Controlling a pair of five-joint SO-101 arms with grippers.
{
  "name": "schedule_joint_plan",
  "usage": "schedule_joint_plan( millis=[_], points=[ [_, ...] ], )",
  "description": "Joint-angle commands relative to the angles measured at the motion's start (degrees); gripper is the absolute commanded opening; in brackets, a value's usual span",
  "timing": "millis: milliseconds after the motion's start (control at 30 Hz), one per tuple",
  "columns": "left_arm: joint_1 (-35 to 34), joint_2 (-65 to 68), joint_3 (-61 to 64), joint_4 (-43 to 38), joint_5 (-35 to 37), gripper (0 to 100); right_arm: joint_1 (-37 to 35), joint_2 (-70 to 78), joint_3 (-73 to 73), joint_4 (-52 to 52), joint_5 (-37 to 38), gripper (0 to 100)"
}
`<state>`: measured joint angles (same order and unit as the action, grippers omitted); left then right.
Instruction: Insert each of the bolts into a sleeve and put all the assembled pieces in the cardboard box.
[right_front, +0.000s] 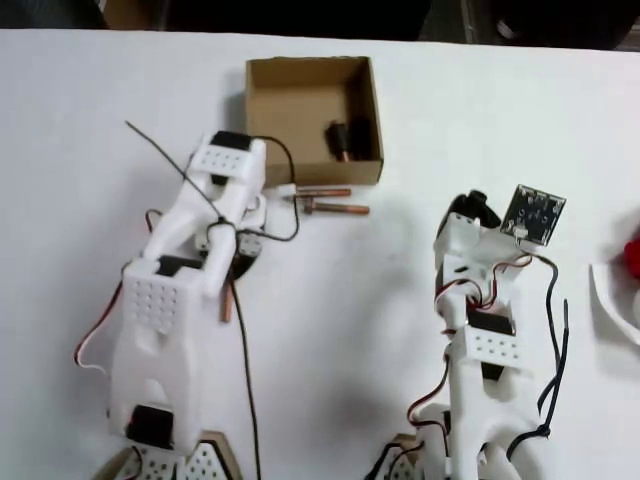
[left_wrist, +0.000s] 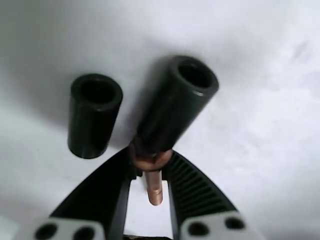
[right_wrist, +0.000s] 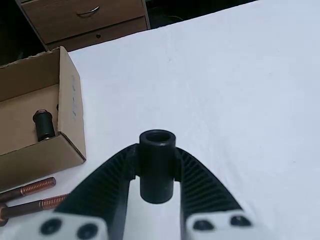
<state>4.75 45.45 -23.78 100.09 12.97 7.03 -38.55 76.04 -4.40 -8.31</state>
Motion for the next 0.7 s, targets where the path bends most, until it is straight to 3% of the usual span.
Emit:
schedule_joint_plan(
  millis=[0, 200, 467, 567, 667],
  points=[
    [1.93, -6.51, -1.54, 0.44, -3.16, 3, -0.48, -2.42, -0.26, -1.01, -0.35, 2.0],
    [5.89, -23.3, -1.54, -3.6, -3.43, 3, -0.84, -2.42, 0.7, -1.36, -0.35, 2.0],
    [4.84, -36.13, -1.54, -11.25, -3.69, 3, -4.97, -2.42, 1.41, -2.33, 0.0, 2.0],
    [4.92, -38.77, -1.54, -12.48, -3.69, 3, -8.31, -2.24, 3.78, -9.8, 1.49, 2.0],
    [4.92, -41.05, -1.54, -13.63, -3.52, 3, -12.7, -1.98, 9.67, -24.22, 8.97, 2.0]
  ],
)
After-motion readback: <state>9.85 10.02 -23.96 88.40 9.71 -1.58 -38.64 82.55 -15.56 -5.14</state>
